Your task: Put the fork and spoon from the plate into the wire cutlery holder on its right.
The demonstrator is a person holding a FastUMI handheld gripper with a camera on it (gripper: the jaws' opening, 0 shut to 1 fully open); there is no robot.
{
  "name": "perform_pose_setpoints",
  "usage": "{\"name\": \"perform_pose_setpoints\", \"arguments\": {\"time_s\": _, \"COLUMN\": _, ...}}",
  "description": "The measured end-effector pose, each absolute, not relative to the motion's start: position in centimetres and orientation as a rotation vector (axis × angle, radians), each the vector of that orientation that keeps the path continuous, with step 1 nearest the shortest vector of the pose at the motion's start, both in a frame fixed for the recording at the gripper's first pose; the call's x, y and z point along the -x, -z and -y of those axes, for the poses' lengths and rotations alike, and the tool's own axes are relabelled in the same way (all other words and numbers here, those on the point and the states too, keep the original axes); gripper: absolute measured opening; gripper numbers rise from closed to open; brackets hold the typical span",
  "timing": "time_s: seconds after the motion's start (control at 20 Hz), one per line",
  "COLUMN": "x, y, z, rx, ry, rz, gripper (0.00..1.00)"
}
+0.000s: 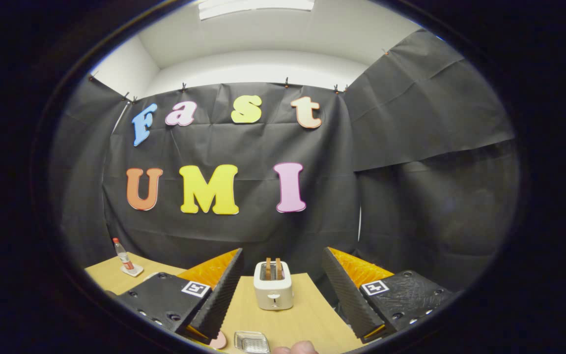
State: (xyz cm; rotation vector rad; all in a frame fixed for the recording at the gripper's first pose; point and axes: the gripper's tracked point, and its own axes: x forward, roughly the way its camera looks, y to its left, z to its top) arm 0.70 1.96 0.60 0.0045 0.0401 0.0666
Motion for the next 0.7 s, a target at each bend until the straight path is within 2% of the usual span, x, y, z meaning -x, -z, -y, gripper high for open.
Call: {"name": "perform_pose_setpoints", "arguments": {"time_s": 0.7, "x": -0.7, "y": -0.2, "z": -3.5, "rx": 0.056, "ry": -0.147, "rz": -0.062, "gripper": 0.96}}
